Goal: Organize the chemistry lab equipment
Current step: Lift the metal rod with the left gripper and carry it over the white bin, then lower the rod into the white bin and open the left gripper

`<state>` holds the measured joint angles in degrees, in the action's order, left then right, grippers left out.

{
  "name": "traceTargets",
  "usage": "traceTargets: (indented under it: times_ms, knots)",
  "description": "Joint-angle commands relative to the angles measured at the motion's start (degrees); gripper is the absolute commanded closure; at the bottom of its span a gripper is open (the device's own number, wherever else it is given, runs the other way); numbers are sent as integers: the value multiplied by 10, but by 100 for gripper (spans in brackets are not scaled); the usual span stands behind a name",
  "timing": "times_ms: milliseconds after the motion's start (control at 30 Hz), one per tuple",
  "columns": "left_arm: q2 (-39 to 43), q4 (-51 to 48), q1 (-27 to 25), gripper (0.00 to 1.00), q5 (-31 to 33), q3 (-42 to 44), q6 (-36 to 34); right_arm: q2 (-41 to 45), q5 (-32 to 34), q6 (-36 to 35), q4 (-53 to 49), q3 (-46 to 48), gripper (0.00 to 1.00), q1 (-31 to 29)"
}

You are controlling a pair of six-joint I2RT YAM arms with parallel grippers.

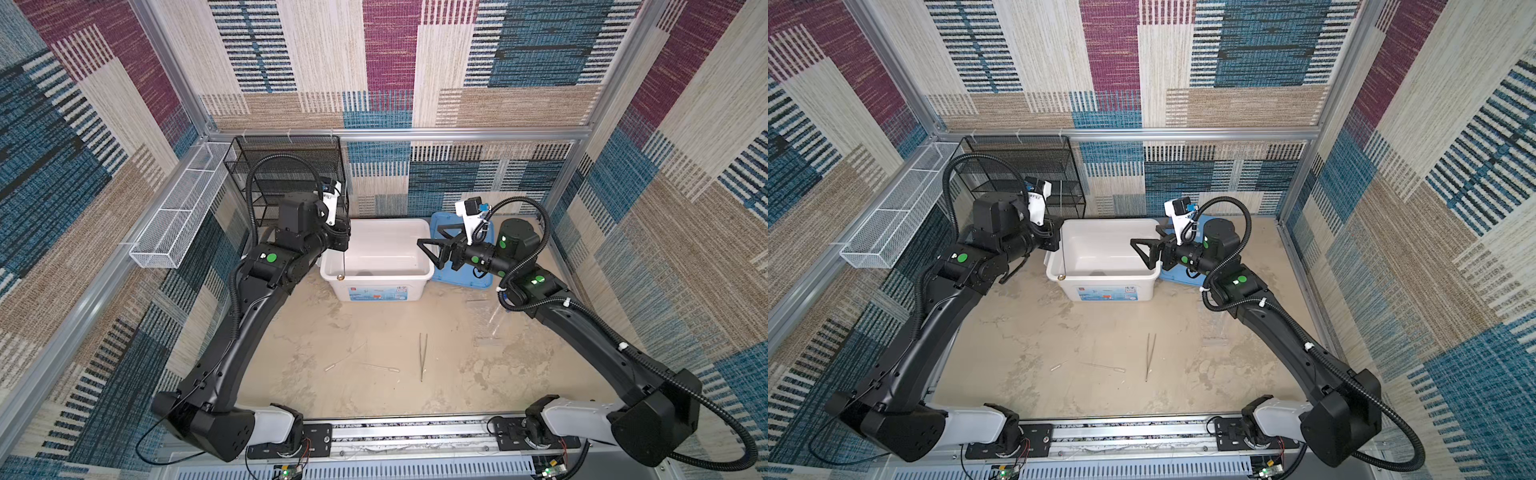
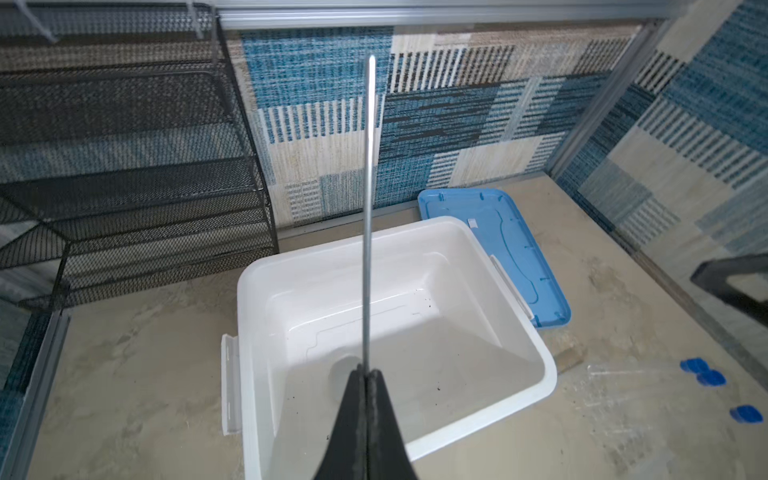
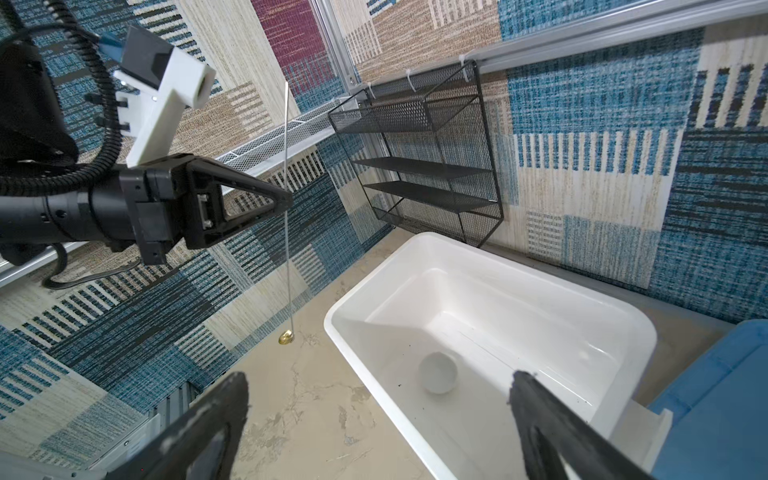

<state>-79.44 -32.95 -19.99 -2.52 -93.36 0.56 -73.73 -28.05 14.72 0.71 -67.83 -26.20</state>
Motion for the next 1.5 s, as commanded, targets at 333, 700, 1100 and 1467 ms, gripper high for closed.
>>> traceTargets:
  times_ms: [333,700,1100,1467]
  knots:
    - [-168,-73,30,100,-270,-149,-399,-42,-83,-15,27,-9,0,54]
    - [-279,-187,13,100,-280,-207,-543,-46,-94,-58,30,10,0,72]
    - [-366,-210,-24,100,-190,-202,-614,-50,-65,-80,0,8,0,74]
    - [-417,-211,-42,100,-169,-209,-613,-71,-40,-100,-22,8,0,74]
